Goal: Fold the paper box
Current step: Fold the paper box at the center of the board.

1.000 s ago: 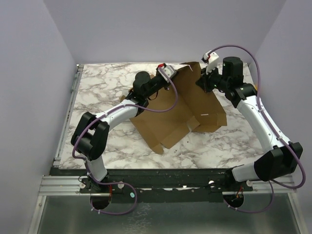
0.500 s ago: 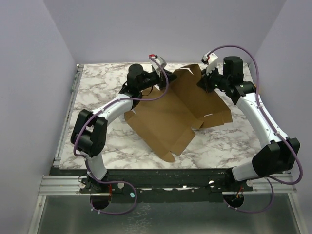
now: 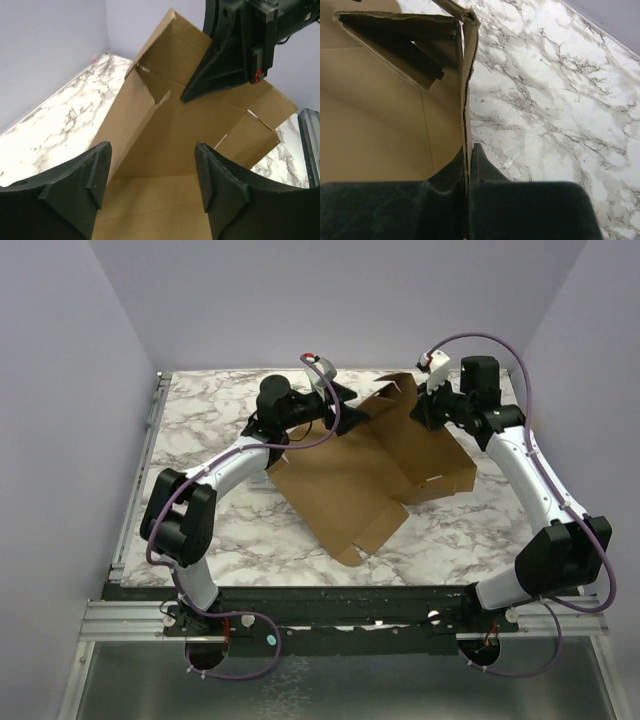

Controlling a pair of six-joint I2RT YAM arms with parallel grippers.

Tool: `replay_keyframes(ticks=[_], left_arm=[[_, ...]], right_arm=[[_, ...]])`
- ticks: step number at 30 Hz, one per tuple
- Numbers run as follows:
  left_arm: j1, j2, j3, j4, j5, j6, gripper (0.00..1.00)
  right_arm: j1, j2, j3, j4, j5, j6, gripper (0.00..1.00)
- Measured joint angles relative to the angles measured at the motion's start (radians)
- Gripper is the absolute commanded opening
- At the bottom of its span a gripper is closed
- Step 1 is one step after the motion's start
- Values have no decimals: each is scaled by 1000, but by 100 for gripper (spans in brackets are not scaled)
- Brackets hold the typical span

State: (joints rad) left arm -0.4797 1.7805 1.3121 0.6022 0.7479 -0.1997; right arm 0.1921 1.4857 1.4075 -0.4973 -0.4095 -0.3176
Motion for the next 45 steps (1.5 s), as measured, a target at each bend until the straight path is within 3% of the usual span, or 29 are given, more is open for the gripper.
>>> replay_keyframes(ticks=[3,9,12,16,22,25,30,34,45], left_arm=[[-5,-57,-81,0,-47,35,88],[-57,-116,-159,-5,-224,124,89],[-80,-78,-145,-7,-276,130,90],[-88,8,-106,-17,-334,132,97],[-130,128,-25,-56,-436,167,99],[-143,178,48,-88,-446,197,99],[-146,232,158,-167,-446,237,99],[-144,238,169,-221,-442,243,99],[-144,243,171,-374,-431,240,99]], right_arm=[[0,0,-2,-6,-1,2,0],[-25,56,13,8,-8,1,0],[-76,92,21,37,-28,-3,0],[-152,152,-3,70,-51,0,3],[-195,308,-60,-23,-119,13,8],[-240,366,-54,-71,-188,11,18],[-320,405,-45,-135,-259,-23,60],[-329,394,-45,-136,-259,-48,77],[-338,298,-54,-56,-159,-110,84]])
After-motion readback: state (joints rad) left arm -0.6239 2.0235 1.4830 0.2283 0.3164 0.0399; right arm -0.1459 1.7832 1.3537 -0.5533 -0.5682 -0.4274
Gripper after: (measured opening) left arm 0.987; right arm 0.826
